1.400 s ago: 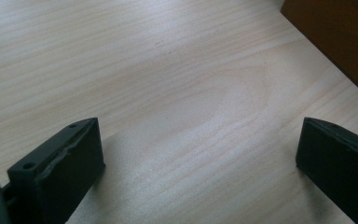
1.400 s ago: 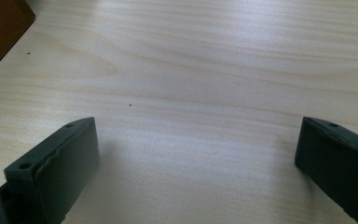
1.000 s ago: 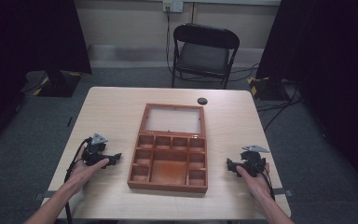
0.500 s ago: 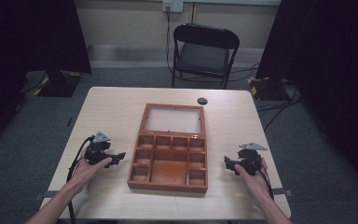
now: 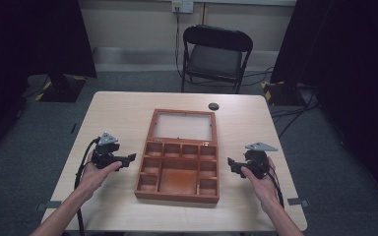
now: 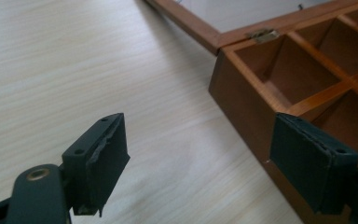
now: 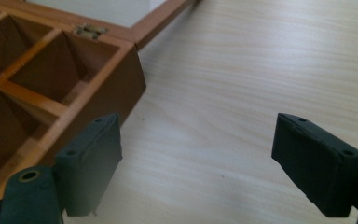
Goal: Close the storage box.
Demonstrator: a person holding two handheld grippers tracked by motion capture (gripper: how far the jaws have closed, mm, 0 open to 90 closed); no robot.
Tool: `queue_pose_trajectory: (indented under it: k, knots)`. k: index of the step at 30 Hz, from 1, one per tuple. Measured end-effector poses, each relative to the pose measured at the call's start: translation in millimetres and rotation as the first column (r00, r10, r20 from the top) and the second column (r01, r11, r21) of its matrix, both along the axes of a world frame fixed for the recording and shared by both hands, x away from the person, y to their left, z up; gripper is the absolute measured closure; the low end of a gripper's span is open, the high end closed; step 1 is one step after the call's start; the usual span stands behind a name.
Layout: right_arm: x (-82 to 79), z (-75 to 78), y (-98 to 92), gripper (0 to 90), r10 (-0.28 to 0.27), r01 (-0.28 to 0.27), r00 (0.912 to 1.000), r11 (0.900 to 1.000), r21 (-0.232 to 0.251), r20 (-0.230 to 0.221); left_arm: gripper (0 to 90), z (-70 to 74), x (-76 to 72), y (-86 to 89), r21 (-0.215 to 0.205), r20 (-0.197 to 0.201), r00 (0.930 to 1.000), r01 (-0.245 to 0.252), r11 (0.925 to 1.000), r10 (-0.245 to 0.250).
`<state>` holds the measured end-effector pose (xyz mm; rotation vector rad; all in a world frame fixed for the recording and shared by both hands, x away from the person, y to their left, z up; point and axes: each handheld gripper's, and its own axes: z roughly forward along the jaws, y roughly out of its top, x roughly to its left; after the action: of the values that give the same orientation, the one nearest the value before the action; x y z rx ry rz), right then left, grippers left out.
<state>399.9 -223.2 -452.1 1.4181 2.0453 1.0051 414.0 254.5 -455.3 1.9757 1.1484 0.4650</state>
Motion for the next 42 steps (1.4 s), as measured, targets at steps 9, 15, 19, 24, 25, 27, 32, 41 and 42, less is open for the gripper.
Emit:
queue_pose_trajectory:
  k: [9, 15, 19, 24, 25, 27, 32, 41, 42]
  knots:
    - [19.5, 8.1, 24.0, 15.5, 0.046, -0.046, 0.9988, 0.999, -0.011, 0.016, 18.8, 6.7, 10.2, -12.6, 0.027, 0.011, 0.9991, 0.04, 0.9989, -0.04]
    - [35.1, 14.7, 37.9, 15.1, 0.069, -0.069, 0.9974, 0.998, 0.003, 0.021, 19.1, 10.1, 22.2, -15.9, 0.005, 0.002, 0.9992, 0.041, 0.9992, -0.041]
    - [47.5, 17.5, 45.5, 14.9, 0.073, -0.073, 0.997, 0.997, 0.008, 0.026, 19.1, 11.7, 29.0, -16.3, -0.011, 0.018, 0.9997, 0.017, 0.9998, -0.016]
    - [71.1, 27.6, 54.2, 15.8, 0.06, -0.062, 0.9967, 0.998, 0.028, 0.055, 18.7, 20.4, 46.0, -17.6, -0.026, 0.02, 0.9998, -0.003, 0.9997, 0.004]
    - [71.1, 27.6, 54.2, 15.8, 0.06, -0.062, 0.9967, 0.998, 0.028, 0.055, 18.7, 20.4, 46.0, -17.6, -0.026, 0.02, 0.9998, -0.003, 0.9997, 0.004]
    - [79.0, 32.5, 57.2, 15.5, 0.053, -0.055, 0.9966, 0.998, 0.034, 0.062, 18.8, 23.8, 52.6, -16.4, -0.031, 0.024, 0.9996, -0.012, 0.9995, 0.013]
    - [95.7, 39.4, 64.3, 14.2, 0.072, -0.074, 0.9952, 0.997, 0.029, 0.066, 18.7, 29.3, 69.6, -17.4, -0.025, 0.018, 0.9995, -0.024, 0.9994, 0.025]
    - [119.6, 23.2, 72.5, 14.5, 0.08, -0.08, 0.9967, 0.996, 0.024, 0.014, 18.6, 16.7, 92.5, -37.5, -0.029, -0.005, 0.9996, -0.028, 0.9992, 0.028]
    - [121.5, 20.1, 72.6, 14.7, 0.082, -0.083, 0.9966, 0.996, 0.032, 0.007, 18.6, 13.8, 94.3, -39.5, -0.011, -0.018, 0.9997, -0.019, 0.9998, 0.019]
